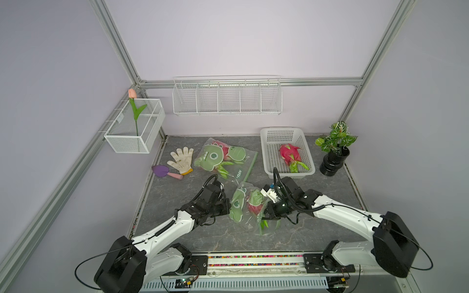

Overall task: Open the zip-top bag and take out the dragon fruit
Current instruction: Pick up the dragon fruit from the zipper food storage bag.

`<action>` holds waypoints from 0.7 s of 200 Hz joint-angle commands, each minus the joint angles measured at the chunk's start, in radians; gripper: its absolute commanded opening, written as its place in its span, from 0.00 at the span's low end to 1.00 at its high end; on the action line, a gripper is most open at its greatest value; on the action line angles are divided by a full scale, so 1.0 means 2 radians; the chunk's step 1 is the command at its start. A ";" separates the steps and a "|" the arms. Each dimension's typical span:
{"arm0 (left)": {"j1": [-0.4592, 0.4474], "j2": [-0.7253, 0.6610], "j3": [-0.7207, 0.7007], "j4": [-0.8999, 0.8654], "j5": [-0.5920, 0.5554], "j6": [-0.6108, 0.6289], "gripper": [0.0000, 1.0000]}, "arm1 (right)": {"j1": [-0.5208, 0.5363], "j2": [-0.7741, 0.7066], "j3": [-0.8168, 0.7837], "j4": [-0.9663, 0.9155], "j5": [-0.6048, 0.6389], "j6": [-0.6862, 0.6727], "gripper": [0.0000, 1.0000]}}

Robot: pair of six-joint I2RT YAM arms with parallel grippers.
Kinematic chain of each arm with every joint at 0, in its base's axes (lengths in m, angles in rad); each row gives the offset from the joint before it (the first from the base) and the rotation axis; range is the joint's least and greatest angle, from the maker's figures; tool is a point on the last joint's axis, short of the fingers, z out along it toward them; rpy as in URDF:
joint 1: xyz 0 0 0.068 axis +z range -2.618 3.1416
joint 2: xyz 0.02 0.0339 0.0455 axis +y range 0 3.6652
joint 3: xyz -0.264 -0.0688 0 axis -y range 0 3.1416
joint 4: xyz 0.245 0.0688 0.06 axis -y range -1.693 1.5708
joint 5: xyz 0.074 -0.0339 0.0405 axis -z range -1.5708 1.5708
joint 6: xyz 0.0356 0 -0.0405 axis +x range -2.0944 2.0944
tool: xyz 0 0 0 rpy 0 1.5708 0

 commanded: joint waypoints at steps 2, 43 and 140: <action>0.002 -0.046 0.030 -0.094 -0.114 -0.038 0.00 | -0.013 -0.025 0.014 -0.032 -0.015 -0.024 0.08; 0.055 -0.119 0.034 -0.186 -0.174 -0.069 0.00 | -0.029 -0.048 0.016 -0.046 -0.045 -0.035 0.08; 0.129 -0.103 0.053 -0.234 -0.225 -0.076 0.00 | -0.060 -0.067 0.056 -0.184 -0.097 -0.121 0.07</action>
